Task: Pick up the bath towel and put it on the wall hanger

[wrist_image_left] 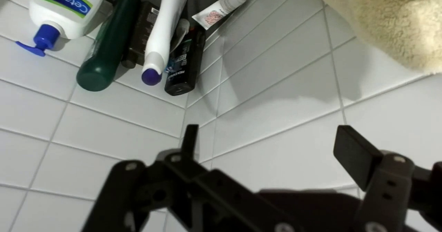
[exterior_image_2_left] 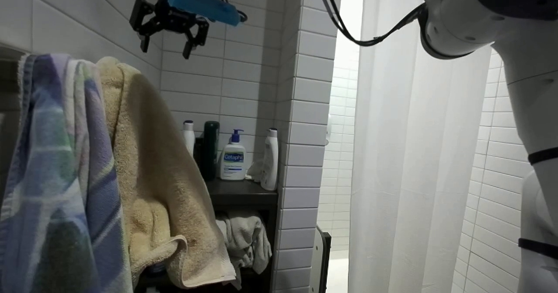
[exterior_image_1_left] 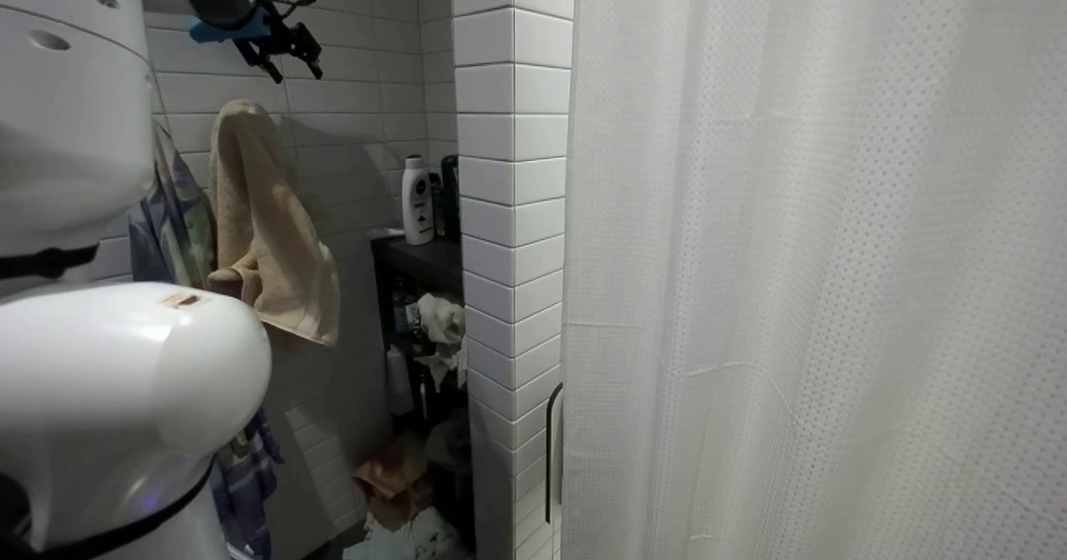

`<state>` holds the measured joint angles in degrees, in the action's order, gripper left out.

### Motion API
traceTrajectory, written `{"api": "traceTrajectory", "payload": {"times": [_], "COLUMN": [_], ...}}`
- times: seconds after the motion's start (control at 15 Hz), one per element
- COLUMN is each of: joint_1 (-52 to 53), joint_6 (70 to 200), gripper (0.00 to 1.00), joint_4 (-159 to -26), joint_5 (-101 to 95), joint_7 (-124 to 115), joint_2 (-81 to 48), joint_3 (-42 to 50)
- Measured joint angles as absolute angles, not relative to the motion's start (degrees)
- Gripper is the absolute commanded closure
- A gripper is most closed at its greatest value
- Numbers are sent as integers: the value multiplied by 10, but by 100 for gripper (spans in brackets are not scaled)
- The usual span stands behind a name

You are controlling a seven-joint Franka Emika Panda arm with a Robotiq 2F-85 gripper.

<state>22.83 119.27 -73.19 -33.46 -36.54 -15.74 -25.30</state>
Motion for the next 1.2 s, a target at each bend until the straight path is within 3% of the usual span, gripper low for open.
{"api": "traceTrajectory", "payload": {"times": [0.4,0.8,1.2], "joint_1": [206,168,154], "joint_6": [1106,957,938], "gripper": [0,0,0], "joint_4": [-799,-949,-1031], "joint_5": [-305,-212,-182], "joint_7": [-387,-373,-364], "joint_2": [-60,79,136], "joint_3": [-249,-207,-186]}}
